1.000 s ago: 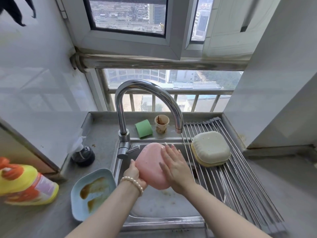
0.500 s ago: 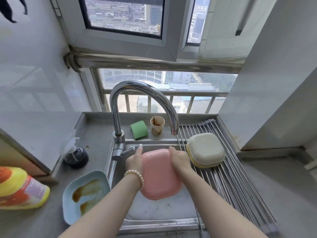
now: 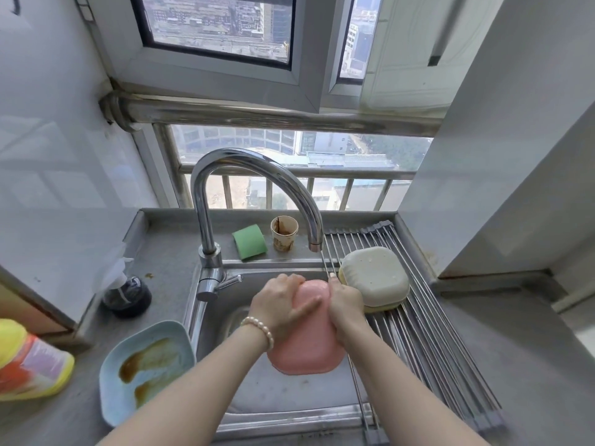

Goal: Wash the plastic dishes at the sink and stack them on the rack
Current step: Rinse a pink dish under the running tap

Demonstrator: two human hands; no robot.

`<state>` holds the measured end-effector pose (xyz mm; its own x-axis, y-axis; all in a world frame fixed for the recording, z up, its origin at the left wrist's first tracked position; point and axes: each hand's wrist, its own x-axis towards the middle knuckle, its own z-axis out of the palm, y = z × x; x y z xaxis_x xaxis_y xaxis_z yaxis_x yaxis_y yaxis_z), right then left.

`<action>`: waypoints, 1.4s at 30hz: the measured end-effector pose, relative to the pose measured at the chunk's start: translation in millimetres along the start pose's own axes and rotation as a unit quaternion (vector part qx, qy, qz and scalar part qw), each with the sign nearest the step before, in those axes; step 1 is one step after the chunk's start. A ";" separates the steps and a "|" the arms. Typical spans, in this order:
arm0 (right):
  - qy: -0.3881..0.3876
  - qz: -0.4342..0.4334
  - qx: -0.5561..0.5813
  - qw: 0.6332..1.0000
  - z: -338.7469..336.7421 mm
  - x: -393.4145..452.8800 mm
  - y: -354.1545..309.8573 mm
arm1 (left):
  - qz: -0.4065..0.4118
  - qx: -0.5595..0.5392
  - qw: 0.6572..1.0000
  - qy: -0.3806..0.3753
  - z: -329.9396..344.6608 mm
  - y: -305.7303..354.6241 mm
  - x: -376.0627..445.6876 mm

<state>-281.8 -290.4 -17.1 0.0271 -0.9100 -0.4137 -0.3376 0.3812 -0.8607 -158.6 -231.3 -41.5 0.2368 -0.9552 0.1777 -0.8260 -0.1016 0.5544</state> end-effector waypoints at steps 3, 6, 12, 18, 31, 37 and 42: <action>0.000 0.018 0.053 0.998 -6.0 2.0 -5.2 | -0.232 -0.273 0.934 0.010 -7.2 0.2 -2.8; 0.034 0.035 0.099 0.994 -9.5 -0.6 -14.4 | -0.453 -0.463 0.757 0.082 5.1 9.5 -11.9; 0.053 -0.224 -0.023 0.973 3.5 -25.4 -11.8 | -0.561 -0.669 0.485 -0.048 6.2 19.7 -25.9; -0.029 -0.543 -0.118 0.831 -6.1 -41.0 34.5 | -0.476 -0.723 0.479 -0.148 -40.7 -14.3 -26.1; 0.007 -0.398 -0.245 0.884 -3.2 -35.1 64.2 | -0.379 -0.413 0.828 0.030 -19.9 -27.7 -24.0; -0.029 -0.206 -0.120 0.971 -1.3 -28.9 45.0 | -0.377 -0.342 0.860 0.041 -33.9 -34.7 -4.9; -0.063 -0.200 -0.129 0.969 7.1 -27.2 37.2 | -0.425 -0.280 0.860 -0.034 -39.0 -45.5 6.2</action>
<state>-288.4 -250.3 -40.1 0.3133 -0.9434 -0.1086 -0.5001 -0.0667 -0.8634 -99.7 -221.8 -33.9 0.5873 -0.6177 -0.5230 0.0110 -0.6401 0.7682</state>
